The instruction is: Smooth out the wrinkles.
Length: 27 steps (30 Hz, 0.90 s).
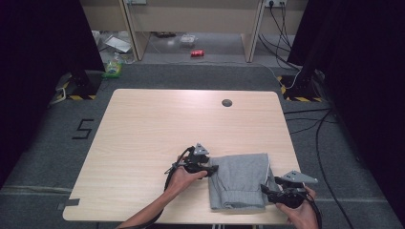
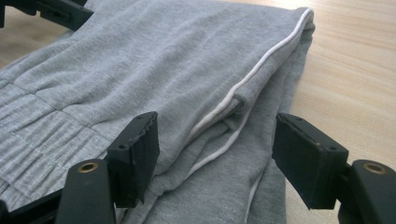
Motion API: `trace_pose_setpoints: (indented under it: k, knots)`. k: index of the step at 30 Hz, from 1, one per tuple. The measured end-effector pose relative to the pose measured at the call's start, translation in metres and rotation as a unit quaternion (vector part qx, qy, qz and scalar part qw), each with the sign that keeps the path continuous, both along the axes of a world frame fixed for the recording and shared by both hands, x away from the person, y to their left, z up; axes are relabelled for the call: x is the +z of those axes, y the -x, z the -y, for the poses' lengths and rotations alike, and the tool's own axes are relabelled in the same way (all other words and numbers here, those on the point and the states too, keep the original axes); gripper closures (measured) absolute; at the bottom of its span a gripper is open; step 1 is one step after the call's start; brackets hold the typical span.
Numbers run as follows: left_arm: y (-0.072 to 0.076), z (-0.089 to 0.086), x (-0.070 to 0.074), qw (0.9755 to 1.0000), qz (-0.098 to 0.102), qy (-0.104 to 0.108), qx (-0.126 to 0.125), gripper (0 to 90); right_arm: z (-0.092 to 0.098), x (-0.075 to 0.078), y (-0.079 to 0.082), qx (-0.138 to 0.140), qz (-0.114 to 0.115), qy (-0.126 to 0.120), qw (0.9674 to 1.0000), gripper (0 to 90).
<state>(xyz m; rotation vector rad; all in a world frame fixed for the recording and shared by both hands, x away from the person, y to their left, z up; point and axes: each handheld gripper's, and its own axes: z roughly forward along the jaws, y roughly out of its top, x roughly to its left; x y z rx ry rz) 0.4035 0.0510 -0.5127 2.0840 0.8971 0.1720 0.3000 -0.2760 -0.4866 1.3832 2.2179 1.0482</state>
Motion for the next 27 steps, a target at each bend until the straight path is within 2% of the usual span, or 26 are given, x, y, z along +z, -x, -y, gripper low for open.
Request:
trace_pose_setpoints:
  k: [7, 9, 17, 23, 24, 27]
  knots:
    - [0.001, -0.001, 0.0, 0.9999, 0.012, 0.005, -0.003, 74.8, 0.0, -0.002, 0.0, -0.004, -0.014, -0.001, 0.9999, 34.0]
    - [0.0, -0.002, 0.0, 0.9999, 0.012, 0.008, -0.002, 78.2, 0.0, -0.003, -0.001, -0.006, -0.018, -0.004, 0.9998, 34.7]
    - [0.0, -0.002, -0.002, 0.9997, 0.021, 0.01, -0.004, 84.6, 0.0, -0.012, -0.006, -0.016, -0.048, -0.02, 0.9985, 42.1]
    - [0.001, -0.003, -0.002, 0.9996, 0.027, 0.011, -0.002, 85.2, -0.005, -0.014, -0.01, -0.001, -0.046, -0.001, 0.9989, 57.0]
    - [0.001, -0.003, -0.003, 0.9995, 0.028, 0.011, -0.001, 85.3, -0.006, -0.013, -0.011, -0.005, -0.051, 0.001, 0.9987, 58.6]
    - [0.0, -0.003, -0.003, 0.9994, 0.032, 0.008, 0.0, 85.6, -0.007, -0.014, -0.012, -0.003, -0.044, 0.007, 0.999, 60.3]
